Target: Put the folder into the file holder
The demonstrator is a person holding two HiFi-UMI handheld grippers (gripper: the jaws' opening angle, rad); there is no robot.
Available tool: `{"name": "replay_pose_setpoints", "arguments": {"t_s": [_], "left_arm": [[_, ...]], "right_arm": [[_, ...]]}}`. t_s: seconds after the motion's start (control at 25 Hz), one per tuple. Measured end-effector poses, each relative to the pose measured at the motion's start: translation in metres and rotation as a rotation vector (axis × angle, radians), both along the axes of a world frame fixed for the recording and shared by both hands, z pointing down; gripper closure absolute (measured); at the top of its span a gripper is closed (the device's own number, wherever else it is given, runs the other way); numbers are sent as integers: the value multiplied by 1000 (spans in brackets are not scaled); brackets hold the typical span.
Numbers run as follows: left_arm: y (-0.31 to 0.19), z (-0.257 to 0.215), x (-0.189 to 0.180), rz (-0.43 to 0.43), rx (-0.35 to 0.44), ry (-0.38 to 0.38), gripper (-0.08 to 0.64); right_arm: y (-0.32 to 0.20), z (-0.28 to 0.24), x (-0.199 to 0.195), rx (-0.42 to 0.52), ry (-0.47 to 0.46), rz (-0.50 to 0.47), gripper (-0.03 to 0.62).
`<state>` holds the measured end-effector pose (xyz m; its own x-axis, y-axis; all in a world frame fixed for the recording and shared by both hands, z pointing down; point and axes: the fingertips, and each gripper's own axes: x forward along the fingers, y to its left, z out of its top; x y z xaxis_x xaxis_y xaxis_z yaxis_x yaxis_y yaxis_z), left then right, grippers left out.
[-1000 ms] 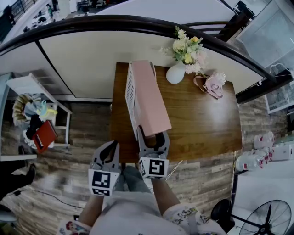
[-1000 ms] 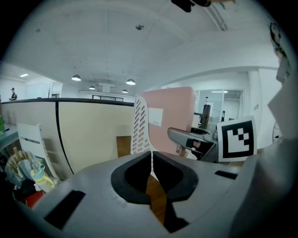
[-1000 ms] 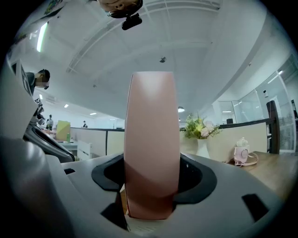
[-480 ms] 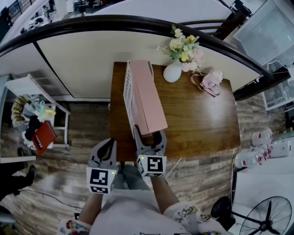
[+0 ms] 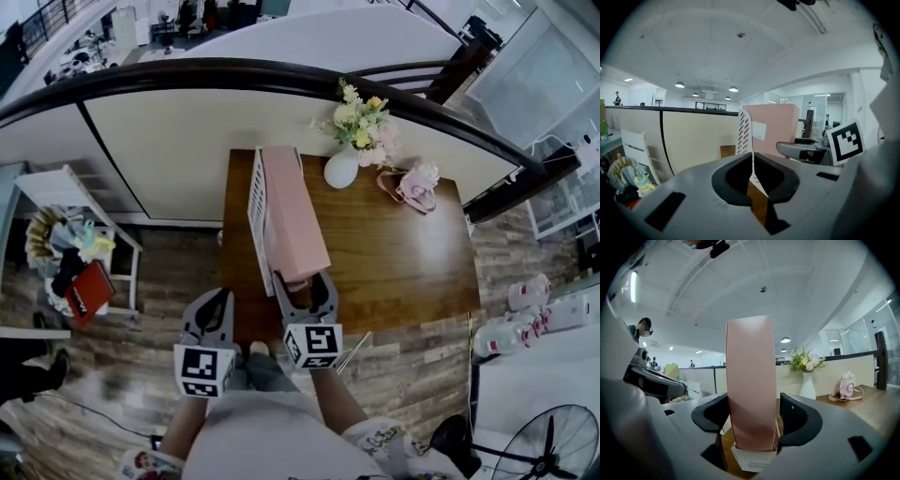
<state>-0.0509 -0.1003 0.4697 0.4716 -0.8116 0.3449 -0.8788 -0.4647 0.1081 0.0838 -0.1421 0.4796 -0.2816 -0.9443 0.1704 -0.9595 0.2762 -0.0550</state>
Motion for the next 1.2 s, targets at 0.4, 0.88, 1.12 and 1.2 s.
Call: {"name": "replay_pose_setpoints", "arguments": {"t_s": [0.4,0.88,1.12,1.2], "left_arm": [[6,-30,-11,-20,72,8,546],[21,-46,2,52,91,17,546],[29,-45,10,97,74,22,546],[33,-44,13,111,65,24,546]], "right_arm": [[30,-31,5,-16,-19,-100,302],[75,-52,23,-80,-88,-179,302],[85,-57,30,-87,-106,-174,398],[87,-56,32,-92,-106,-173,446]]}}
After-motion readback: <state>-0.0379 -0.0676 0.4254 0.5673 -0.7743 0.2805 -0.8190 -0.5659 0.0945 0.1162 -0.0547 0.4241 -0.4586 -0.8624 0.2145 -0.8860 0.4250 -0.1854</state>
